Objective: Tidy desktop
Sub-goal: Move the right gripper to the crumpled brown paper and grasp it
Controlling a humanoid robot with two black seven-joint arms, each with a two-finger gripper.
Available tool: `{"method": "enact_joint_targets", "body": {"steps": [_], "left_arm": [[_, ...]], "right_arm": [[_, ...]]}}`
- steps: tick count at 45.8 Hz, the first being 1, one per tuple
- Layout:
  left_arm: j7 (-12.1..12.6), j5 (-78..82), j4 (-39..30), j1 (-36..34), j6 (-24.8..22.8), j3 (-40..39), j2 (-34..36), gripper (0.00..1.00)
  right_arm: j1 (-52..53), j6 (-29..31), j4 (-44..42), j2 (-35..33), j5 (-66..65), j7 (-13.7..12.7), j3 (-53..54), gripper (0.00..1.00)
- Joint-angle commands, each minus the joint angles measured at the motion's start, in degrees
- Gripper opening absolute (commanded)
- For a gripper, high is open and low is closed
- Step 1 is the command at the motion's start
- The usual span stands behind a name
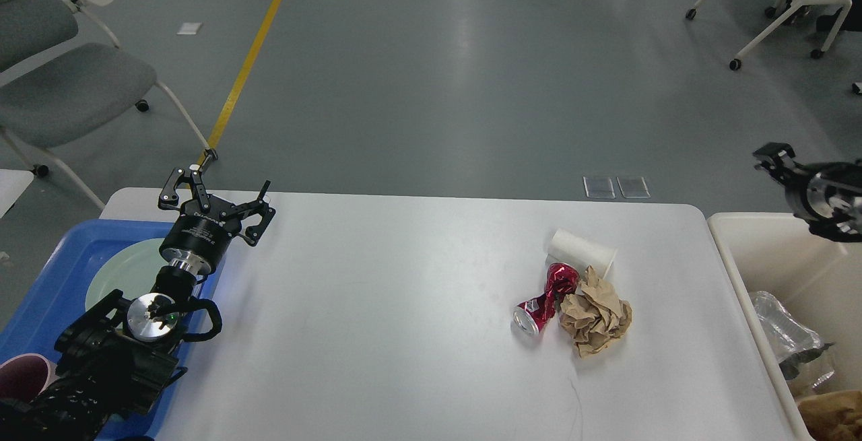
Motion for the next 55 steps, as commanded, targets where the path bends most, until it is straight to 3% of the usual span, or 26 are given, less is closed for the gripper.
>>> {"method": "enact_joint_targets", "body": {"steps": [1,14,21,25,33,43,55], "left_arm": [[0.0,0.0,0.0,0.01,-0.01,0.09,-0.07,0.96],[0.0,0.0,0.0,0.01,-0.01,0.0,0.02,0.96],[0.0,0.0,0.0,0.01,-0.01,0.09,-0.07,0.96],[0.0,0.0,0.0,0.01,0.08,0.09,0.02,0.96],[0.0,0.0,0.0,0.01,-0.01,0.0,0.02,0.96],[0.0,0.0,0.0,0.01,-0.01,0.0,0.02,0.96],[0.0,0.0,0.0,0.01,-0.01,0.0,0.02,0.96]], "right_arm": [[9.91,4.58,6.86,7.38,0.22,0.02,-11.71,1.0],[28.19,36.39,20.31,9.67,0.48,0.46,-13.13,1.0],[38.21,47.04,26.9,9.58,0.48,0.46,-14.27,1.0],[42.09,49.86,28.4,9.58,0.48,0.46,-15.32,1.0],[38.51,45.66,27.26,9.58,0.13,0.46,-14.98,1.0],[20.4,28.34,25.59,11.07,0.04,0.02,-13.22,1.0],[10.64,23.32,21.2,16.34,-0.22,-0.16,-12.16,1.0]]}}
